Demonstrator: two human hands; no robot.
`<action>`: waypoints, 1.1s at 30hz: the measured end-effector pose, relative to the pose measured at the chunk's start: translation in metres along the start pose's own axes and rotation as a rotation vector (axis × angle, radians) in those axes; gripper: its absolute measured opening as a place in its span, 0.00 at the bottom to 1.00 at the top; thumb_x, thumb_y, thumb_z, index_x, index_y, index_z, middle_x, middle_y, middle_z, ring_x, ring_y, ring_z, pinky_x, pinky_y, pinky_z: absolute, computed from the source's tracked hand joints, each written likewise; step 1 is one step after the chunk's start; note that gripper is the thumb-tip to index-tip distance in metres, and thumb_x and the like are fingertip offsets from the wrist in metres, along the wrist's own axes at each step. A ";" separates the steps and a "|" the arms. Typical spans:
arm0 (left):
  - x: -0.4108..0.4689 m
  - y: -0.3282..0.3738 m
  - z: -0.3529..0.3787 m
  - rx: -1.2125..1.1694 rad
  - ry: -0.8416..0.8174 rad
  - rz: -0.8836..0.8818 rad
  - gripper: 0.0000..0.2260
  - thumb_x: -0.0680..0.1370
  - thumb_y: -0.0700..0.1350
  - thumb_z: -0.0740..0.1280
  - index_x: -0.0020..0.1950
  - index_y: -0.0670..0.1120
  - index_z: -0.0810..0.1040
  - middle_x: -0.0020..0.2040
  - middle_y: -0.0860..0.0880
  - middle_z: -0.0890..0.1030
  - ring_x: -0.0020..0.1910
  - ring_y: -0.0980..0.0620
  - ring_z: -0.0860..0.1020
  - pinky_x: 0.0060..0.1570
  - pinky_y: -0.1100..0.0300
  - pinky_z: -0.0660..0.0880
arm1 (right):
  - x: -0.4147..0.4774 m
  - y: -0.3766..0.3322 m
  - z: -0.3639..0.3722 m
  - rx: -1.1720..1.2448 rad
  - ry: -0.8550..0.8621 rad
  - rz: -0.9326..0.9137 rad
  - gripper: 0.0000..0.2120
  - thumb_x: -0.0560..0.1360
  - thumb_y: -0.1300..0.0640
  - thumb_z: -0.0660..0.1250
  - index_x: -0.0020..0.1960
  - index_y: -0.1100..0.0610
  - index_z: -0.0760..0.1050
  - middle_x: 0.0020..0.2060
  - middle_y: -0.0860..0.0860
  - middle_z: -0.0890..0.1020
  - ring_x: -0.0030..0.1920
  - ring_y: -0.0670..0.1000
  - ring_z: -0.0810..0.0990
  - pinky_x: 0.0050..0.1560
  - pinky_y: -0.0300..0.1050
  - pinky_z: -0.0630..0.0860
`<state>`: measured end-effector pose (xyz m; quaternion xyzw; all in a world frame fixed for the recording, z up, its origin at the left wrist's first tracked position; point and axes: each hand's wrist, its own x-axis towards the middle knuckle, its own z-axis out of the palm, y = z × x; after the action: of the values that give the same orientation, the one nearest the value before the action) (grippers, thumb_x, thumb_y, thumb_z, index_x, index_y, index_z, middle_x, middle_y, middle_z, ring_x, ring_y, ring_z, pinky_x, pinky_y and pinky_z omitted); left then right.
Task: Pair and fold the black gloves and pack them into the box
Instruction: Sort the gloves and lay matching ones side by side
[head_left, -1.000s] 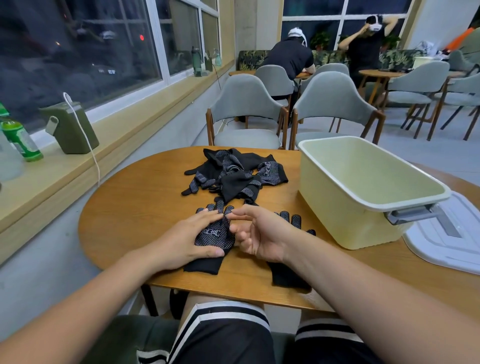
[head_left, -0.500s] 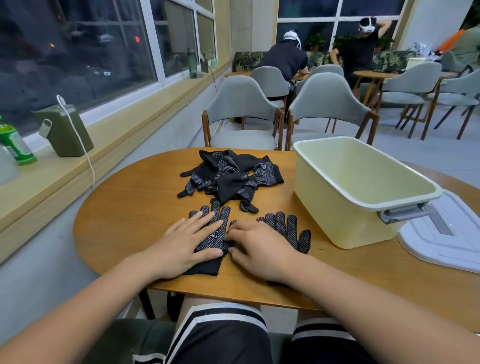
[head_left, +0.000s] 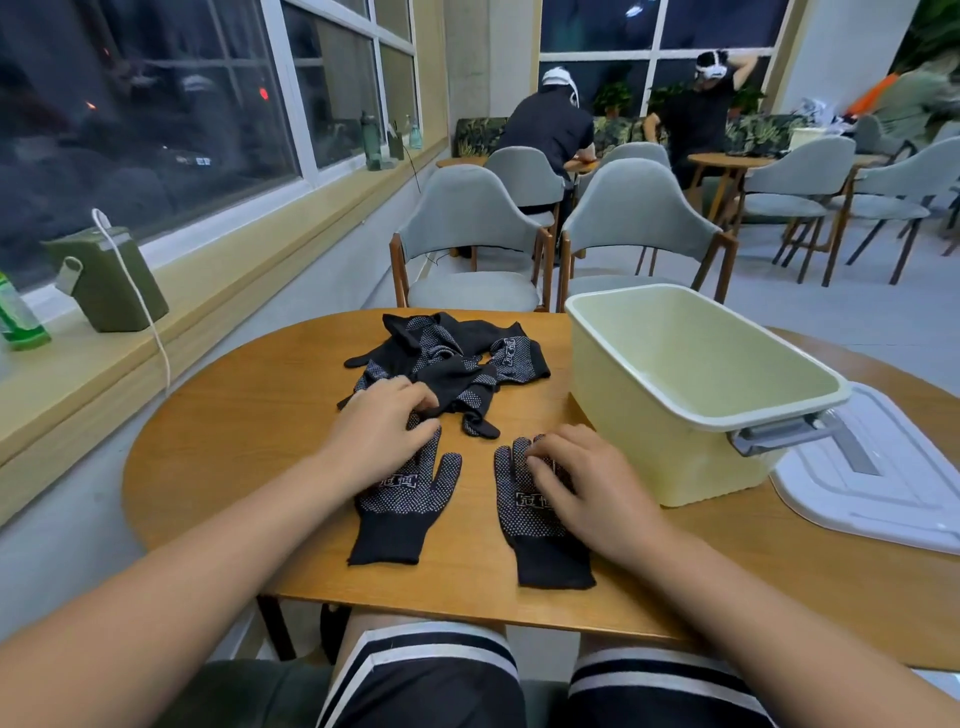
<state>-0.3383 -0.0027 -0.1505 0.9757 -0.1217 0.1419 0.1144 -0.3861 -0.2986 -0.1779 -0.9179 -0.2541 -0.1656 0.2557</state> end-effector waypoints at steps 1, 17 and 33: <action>0.008 0.003 0.001 -0.005 0.015 -0.006 0.11 0.81 0.55 0.70 0.62 0.55 0.81 0.53 0.58 0.78 0.57 0.53 0.78 0.57 0.51 0.78 | -0.003 0.004 0.001 0.017 0.029 0.016 0.13 0.85 0.45 0.61 0.56 0.50 0.81 0.49 0.44 0.79 0.54 0.49 0.78 0.53 0.54 0.79; 0.065 0.016 0.016 0.035 -0.044 -0.143 0.16 0.77 0.44 0.73 0.64 0.53 0.83 0.57 0.52 0.84 0.58 0.47 0.81 0.56 0.49 0.81 | -0.013 0.010 0.005 0.055 0.130 0.047 0.07 0.87 0.48 0.63 0.53 0.48 0.77 0.45 0.41 0.76 0.51 0.47 0.76 0.50 0.52 0.77; 0.084 -0.002 -0.001 -0.112 0.057 -0.237 0.07 0.80 0.48 0.72 0.43 0.56 0.81 0.45 0.56 0.83 0.46 0.53 0.80 0.42 0.52 0.80 | -0.014 0.011 0.008 0.048 0.123 0.050 0.10 0.88 0.46 0.60 0.51 0.47 0.75 0.43 0.43 0.74 0.48 0.48 0.75 0.48 0.54 0.77</action>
<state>-0.2595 -0.0184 -0.1245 0.9709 -0.0100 0.1479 0.1879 -0.3900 -0.3071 -0.1948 -0.9056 -0.2189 -0.2093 0.2970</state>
